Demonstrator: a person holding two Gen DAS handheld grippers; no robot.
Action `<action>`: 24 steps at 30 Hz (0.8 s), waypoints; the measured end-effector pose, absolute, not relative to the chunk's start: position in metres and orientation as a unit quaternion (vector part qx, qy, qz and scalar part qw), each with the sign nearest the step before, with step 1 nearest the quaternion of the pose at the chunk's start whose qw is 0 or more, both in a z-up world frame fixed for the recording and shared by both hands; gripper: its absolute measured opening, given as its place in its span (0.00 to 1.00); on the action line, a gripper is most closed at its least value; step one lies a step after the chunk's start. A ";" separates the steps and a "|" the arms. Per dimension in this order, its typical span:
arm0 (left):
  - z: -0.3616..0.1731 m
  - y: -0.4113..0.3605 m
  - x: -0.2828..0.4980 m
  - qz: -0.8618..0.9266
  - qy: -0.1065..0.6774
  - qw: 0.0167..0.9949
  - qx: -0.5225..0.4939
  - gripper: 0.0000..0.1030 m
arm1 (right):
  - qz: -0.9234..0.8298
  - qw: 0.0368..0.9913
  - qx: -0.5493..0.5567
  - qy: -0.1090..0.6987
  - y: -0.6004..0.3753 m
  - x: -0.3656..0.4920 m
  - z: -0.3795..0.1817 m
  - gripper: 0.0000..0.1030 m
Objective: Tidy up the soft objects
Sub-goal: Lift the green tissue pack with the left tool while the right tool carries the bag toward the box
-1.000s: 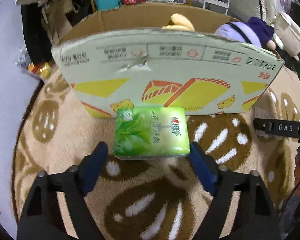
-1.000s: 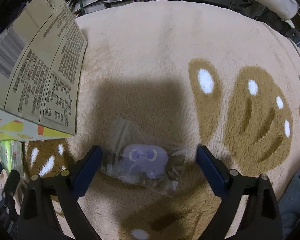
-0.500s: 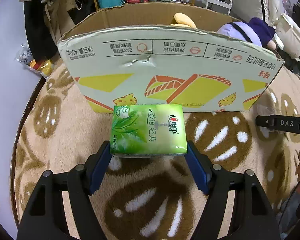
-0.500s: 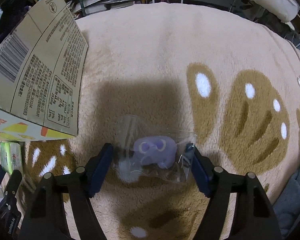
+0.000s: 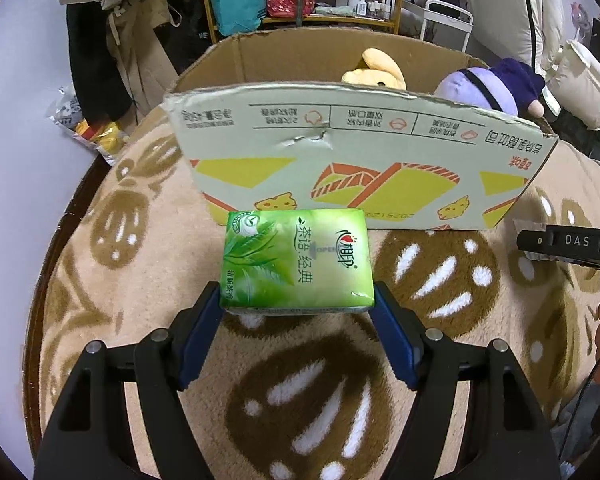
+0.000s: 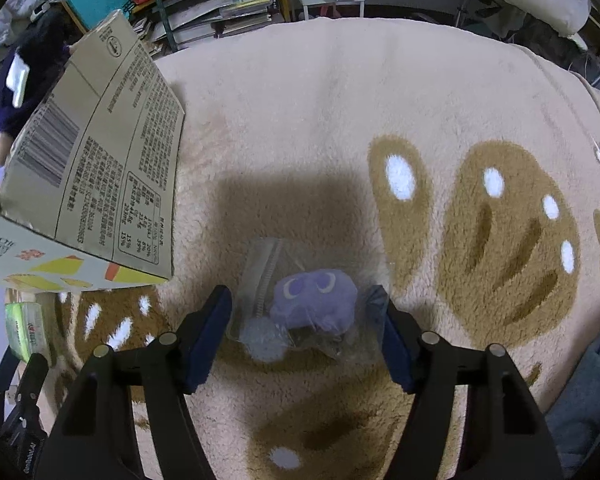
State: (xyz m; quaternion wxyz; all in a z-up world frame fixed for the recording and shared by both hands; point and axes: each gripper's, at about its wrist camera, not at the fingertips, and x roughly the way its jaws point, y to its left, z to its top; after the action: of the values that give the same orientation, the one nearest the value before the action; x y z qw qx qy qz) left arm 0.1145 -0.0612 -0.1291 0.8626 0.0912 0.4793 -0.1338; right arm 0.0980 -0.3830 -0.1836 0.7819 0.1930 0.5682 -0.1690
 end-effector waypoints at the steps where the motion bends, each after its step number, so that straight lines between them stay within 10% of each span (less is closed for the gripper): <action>1: -0.127 -0.060 0.113 -0.132 0.478 0.863 0.092 0.71 | -0.170 0.782 0.191 0.568 -0.376 0.097 -0.178 0.70; 9: -0.114 -0.059 0.100 -0.127 0.469 0.869 0.095 0.71 | -0.153 0.788 0.204 0.560 -0.365 0.090 -0.176 0.63; 13: -0.111 -0.057 0.095 -0.126 0.465 0.871 0.097 0.71 | -0.141 0.786 0.217 0.561 -0.363 0.084 -0.177 0.34; 24: -0.108 -0.056 0.090 -0.123 0.462 0.872 0.101 0.71 | -0.129 0.778 0.264 0.555 -0.371 0.075 -0.178 0.12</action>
State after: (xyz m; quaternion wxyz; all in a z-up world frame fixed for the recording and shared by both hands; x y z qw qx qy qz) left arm 0.0897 -0.0560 -0.1077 0.8724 0.1013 0.4620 -0.1232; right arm 0.0748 -0.3712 -0.1776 0.7780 0.2639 0.5554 -0.1290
